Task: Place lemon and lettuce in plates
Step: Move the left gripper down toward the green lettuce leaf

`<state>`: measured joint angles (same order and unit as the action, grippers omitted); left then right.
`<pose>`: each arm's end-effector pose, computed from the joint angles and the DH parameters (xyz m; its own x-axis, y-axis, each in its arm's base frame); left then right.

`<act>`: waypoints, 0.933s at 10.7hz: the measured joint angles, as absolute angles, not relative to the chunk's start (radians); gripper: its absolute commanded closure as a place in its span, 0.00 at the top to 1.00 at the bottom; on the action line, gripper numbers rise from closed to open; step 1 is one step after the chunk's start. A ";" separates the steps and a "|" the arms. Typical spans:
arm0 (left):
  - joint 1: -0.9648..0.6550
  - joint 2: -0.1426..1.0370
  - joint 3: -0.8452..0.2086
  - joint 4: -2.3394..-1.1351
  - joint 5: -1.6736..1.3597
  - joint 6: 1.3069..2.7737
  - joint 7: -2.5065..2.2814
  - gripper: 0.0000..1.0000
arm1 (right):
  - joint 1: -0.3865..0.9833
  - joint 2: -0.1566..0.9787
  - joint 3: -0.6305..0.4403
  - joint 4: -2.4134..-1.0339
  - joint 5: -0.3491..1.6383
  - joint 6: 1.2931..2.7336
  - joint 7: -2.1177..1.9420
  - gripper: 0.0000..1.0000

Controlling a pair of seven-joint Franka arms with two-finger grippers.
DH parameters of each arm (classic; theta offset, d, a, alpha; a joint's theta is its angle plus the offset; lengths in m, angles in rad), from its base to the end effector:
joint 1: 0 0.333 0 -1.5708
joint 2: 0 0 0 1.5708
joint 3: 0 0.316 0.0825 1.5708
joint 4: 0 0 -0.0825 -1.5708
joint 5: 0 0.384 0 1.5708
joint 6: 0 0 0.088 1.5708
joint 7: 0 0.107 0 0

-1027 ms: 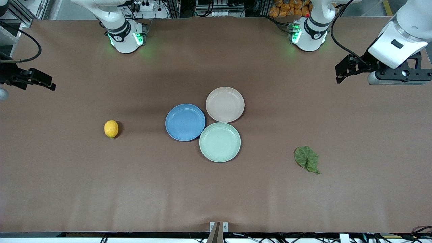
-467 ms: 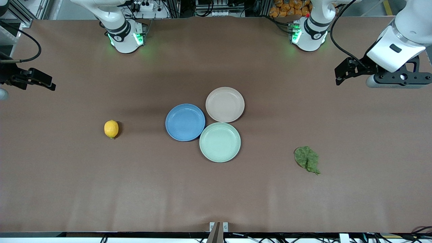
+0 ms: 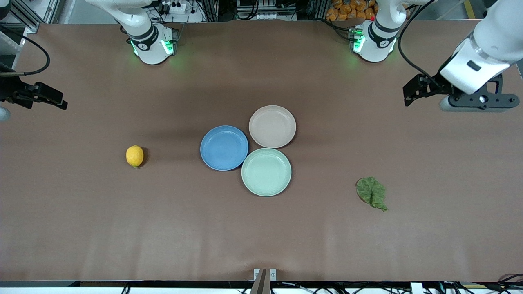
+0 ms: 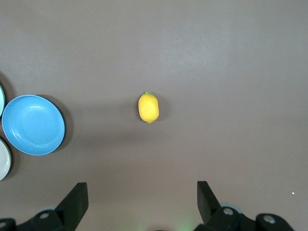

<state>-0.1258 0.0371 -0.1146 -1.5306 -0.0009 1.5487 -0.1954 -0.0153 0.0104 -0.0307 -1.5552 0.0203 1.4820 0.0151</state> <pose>0.5479 -0.1331 0.6209 0.9988 -0.0450 -0.0194 -0.0449 -0.9990 0.0014 0.5476 -0.0228 0.6187 0.9947 -0.0591 -0.0838 -0.0609 -0.9980 -0.0187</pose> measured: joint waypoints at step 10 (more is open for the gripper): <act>-0.109 0.162 -0.112 -1.658 -0.014 1.822 -0.197 1.00 | -0.015 0.010 -0.031 -1.554 0.020 1.482 0.015 1.00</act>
<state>-0.1090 0.1618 -0.1123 -1.6582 -0.0140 1.8222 -0.1966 -0.0153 0.0105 -0.0313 -1.5540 0.0203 1.4819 0.0151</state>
